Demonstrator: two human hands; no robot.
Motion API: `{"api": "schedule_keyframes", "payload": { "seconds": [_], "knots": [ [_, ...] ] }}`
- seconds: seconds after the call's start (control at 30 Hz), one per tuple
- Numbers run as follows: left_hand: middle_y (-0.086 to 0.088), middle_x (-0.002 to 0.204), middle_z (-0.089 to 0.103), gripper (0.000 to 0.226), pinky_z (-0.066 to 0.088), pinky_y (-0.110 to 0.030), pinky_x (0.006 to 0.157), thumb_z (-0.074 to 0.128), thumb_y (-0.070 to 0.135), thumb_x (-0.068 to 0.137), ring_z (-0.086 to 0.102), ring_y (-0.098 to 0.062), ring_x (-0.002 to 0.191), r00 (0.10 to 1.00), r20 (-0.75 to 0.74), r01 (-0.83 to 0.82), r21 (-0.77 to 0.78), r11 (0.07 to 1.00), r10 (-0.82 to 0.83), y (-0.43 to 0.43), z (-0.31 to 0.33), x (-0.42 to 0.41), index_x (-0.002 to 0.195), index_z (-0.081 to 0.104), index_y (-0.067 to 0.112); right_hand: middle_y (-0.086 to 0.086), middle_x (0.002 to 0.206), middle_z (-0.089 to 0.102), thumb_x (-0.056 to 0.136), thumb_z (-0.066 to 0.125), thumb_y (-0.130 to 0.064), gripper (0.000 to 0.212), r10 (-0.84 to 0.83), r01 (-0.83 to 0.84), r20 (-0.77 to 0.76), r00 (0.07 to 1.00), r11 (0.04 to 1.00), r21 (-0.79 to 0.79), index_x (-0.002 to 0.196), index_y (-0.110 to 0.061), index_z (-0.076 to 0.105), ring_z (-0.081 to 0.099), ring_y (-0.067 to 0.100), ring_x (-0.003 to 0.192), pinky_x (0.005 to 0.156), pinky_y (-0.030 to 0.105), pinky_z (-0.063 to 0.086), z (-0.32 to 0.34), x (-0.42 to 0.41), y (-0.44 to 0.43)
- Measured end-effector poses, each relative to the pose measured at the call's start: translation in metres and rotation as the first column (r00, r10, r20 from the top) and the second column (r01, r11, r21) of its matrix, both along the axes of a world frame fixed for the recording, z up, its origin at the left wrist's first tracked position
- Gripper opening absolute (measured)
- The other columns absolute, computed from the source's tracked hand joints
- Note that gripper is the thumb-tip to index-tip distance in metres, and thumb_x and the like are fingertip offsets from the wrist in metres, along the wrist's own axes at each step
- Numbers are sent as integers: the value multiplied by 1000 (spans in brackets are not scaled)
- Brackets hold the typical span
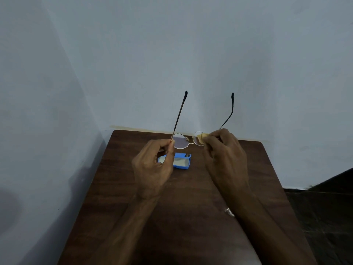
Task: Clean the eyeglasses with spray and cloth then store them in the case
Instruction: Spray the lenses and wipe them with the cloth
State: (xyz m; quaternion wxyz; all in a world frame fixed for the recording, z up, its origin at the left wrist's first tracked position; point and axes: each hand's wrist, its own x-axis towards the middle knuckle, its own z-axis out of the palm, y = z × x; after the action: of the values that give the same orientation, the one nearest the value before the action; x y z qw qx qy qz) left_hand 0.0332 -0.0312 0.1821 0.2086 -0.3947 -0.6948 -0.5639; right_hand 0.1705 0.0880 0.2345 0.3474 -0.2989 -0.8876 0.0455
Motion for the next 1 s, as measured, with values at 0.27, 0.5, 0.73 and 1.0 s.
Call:
{"api": "schedule_keyframes", "payload": {
  "seconds": [0.27,0.5,0.73,1.0],
  "knots": [
    [-6,92,78,12,62,-21,80,85,2,90,74,-13,82,997,79,6,53,999,-10,4,3,4,102,80,2,11,101,67,86,80,-2,13,-10,9,-73,997,1000,-15,98,-4,75,63,26,84,62,45,58,-2,1,5],
    [-5,92,78,13,62,-19,80,83,10,93,73,-10,83,992,123,-2,64,998,-6,5,1,0,104,79,3,8,103,68,86,80,-3,16,58,-56,-108,992,998,13,100,-6,76,63,22,87,67,39,58,-3,-4,-8],
    [-2,92,78,11,61,-18,80,85,7,92,73,-10,82,995,99,6,80,997,-14,7,0,0,102,80,4,10,100,69,86,80,-3,13,12,-11,-50,999,1000,22,98,-5,76,64,25,83,63,39,57,5,-10,-9],
    [-14,94,80,27,64,-29,81,73,21,96,75,-17,88,997,-68,43,43,998,-40,3,4,-2,102,80,-4,13,97,68,78,78,9,20,-84,79,71,994,995,67,94,-2,73,63,29,83,64,27,38,25,-31,-8]
  ]
}}
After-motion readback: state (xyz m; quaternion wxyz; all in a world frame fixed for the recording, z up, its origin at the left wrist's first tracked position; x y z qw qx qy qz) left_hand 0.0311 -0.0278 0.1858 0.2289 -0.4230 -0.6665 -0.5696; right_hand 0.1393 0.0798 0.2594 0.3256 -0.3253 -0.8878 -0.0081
